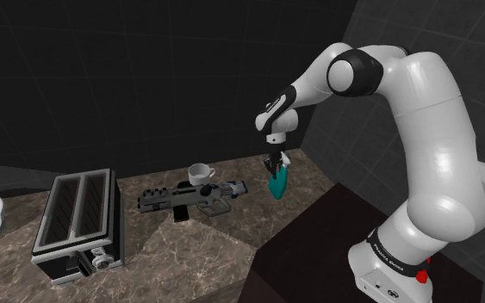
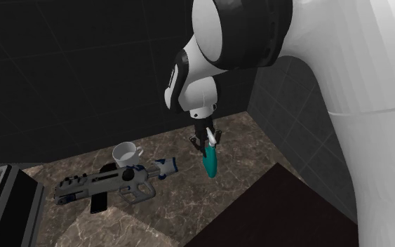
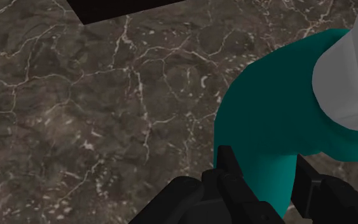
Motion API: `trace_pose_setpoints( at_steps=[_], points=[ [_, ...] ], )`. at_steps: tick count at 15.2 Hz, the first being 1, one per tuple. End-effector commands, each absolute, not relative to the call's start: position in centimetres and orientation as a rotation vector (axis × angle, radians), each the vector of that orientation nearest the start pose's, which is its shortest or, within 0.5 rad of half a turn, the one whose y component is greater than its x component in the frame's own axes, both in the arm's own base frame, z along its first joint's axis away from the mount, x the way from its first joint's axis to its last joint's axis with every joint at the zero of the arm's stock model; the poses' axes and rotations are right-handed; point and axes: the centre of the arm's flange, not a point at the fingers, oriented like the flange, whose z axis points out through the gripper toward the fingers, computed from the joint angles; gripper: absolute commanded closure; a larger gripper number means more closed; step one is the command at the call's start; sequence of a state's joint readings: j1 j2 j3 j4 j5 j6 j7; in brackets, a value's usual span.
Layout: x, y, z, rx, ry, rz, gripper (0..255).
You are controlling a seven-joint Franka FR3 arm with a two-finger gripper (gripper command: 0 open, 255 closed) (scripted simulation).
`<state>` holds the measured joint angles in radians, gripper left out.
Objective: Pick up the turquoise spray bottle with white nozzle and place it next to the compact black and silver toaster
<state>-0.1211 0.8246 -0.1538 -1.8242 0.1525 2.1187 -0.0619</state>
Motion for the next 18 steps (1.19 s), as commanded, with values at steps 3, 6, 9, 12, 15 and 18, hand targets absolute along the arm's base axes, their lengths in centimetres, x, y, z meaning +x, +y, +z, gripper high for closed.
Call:
trace_pose_setpoints(
  at_steps=[3, 6, 9, 12, 15, 18],
  points=[
    [54.6, -15.1, 5.5, -2.937, 0.456, 0.776, 255],
    [54.6, -15.1, 5.5, -2.937, 0.456, 0.776, 255],
    [54.6, -15.1, 6.6, -2.937, 0.456, 0.776, 255],
    [54.6, -15.1, 8.2, -2.937, 0.456, 0.776, 255],
    [54.6, -15.1, 9.8, -2.937, 0.456, 0.776, 255],
    [54.6, -15.1, 11.3, -2.937, 0.456, 0.776, 255]
  ],
)
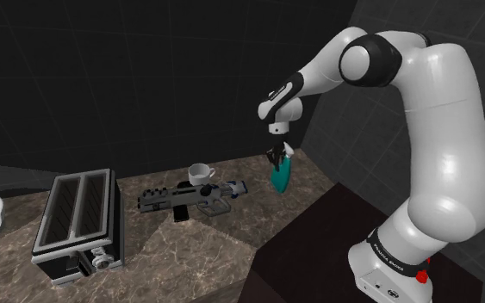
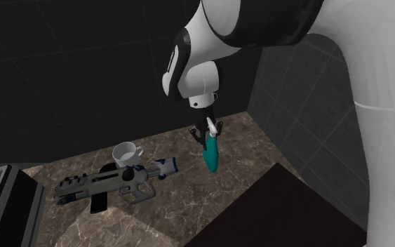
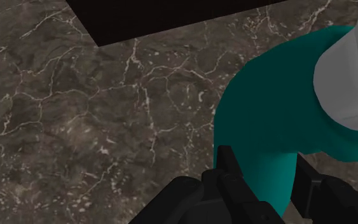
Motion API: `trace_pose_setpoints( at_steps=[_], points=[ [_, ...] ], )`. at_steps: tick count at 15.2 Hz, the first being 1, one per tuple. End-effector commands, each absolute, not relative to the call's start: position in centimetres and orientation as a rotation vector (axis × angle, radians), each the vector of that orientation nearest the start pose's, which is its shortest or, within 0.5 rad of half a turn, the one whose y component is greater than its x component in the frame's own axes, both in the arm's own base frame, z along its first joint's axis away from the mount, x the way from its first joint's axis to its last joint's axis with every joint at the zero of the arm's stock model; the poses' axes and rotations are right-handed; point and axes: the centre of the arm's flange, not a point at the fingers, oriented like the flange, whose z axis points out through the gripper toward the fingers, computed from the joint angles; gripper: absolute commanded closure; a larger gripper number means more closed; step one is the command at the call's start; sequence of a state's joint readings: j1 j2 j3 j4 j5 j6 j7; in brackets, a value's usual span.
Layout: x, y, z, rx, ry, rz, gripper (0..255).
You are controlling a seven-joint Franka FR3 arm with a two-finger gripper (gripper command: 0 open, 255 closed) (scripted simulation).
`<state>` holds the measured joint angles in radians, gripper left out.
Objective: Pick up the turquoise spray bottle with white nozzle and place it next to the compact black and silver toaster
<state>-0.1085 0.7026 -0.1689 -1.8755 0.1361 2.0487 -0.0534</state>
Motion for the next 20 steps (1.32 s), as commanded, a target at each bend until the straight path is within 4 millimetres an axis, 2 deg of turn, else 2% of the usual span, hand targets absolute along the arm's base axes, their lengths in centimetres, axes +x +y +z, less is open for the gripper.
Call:
trace_pose_setpoints(
  at_steps=[1, 20],
  points=[
    [54.6, -15.1, 11.9, -2.937, 0.456, 0.776, 255],
    [54.6, -15.1, 21.9, -2.937, 0.456, 0.776, 255]
  ],
)
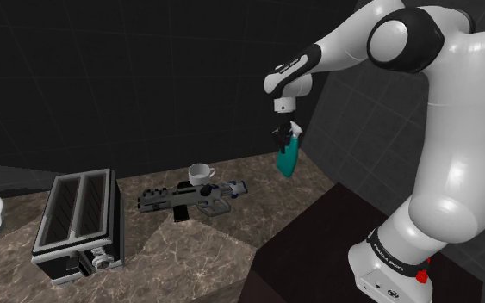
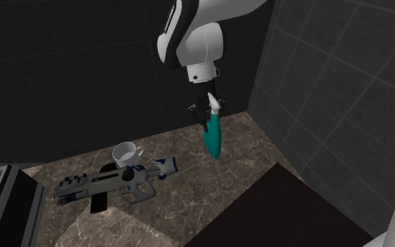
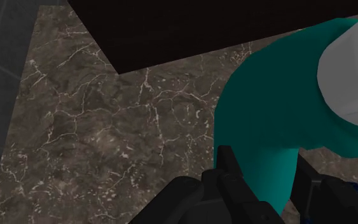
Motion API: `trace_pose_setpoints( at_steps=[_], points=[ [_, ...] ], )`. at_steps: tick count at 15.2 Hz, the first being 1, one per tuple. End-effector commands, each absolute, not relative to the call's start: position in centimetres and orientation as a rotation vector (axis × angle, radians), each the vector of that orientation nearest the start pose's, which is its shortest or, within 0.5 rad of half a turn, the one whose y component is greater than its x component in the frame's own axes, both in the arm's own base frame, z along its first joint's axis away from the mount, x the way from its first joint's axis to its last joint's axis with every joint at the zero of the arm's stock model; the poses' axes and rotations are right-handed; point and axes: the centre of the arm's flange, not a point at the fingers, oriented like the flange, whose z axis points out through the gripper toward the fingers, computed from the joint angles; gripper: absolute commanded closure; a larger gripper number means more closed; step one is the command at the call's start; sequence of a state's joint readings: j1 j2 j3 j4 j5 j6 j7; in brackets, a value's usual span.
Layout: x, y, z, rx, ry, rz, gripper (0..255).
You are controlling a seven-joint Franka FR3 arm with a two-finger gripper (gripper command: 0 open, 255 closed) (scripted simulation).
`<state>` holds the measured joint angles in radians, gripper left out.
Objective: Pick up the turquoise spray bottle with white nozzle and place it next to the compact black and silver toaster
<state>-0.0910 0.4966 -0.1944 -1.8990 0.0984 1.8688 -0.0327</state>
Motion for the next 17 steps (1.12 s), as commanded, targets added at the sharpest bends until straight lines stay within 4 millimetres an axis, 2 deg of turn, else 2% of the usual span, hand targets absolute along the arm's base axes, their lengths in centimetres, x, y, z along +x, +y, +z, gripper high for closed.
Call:
trace_pose_setpoints(
  at_steps=[1, 17],
  points=[
    [54.6, -15.1, 22.4, -2.937, 0.456, 0.776, 255],
    [54.6, -15.1, 30.9, -2.937, 0.456, 0.776, 255]
  ],
)
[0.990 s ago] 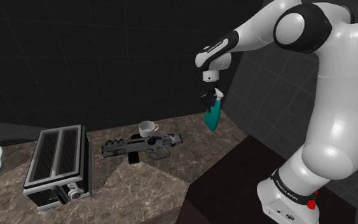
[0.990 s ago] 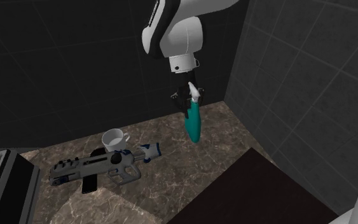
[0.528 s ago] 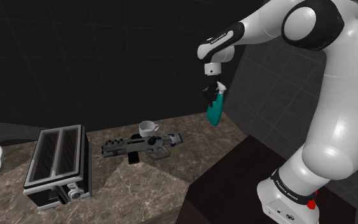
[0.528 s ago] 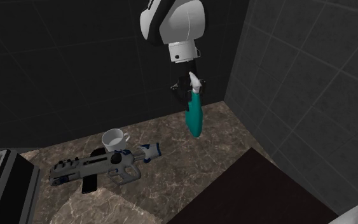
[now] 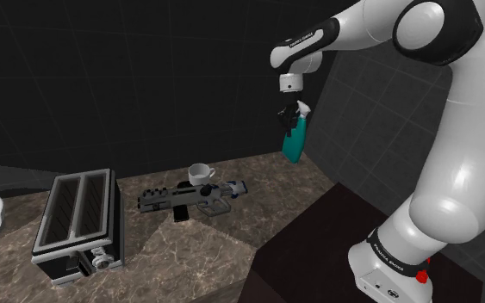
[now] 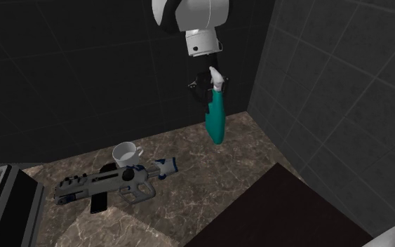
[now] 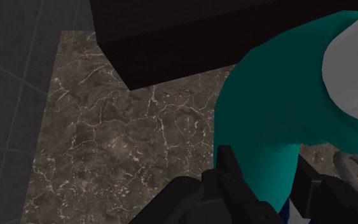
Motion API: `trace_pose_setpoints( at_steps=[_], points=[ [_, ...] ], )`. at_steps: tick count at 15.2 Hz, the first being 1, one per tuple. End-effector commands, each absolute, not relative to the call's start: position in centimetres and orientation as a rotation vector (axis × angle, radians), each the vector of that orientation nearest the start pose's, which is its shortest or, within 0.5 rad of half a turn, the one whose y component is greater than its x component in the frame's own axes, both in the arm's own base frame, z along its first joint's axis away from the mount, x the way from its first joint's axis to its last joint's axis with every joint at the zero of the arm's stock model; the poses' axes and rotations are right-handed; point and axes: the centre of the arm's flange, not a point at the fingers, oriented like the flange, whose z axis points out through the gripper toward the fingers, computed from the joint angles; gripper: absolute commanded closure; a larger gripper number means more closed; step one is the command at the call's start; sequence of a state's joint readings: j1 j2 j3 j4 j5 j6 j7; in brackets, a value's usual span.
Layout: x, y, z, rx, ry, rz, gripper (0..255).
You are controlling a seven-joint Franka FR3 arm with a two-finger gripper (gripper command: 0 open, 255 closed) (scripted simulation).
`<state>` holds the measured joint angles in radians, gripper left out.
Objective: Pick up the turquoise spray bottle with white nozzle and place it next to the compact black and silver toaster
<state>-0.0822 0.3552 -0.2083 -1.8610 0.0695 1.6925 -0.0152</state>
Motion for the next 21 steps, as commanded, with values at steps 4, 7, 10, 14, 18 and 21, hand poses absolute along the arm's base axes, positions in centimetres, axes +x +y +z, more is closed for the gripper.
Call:
trace_pose_setpoints(
  at_steps=[4, 7, 10, 14, 18, 21],
  points=[
    [54.6, -15.1, 33.0, -2.937, 0.456, 0.776, 255],
    [54.6, -15.1, 34.6, -2.937, 0.456, 0.776, 255],
    [54.6, -15.1, 36.1, -2.937, 0.456, 0.776, 255],
    [54.5, -12.4, 37.0, -2.937, 0.456, 0.776, 255],
    [54.1, -7.2, 37.1, -2.937, 0.456, 0.776, 255],
    [53.9, -3.2, 37.1, -2.937, 0.456, 0.776, 255]
  ],
)
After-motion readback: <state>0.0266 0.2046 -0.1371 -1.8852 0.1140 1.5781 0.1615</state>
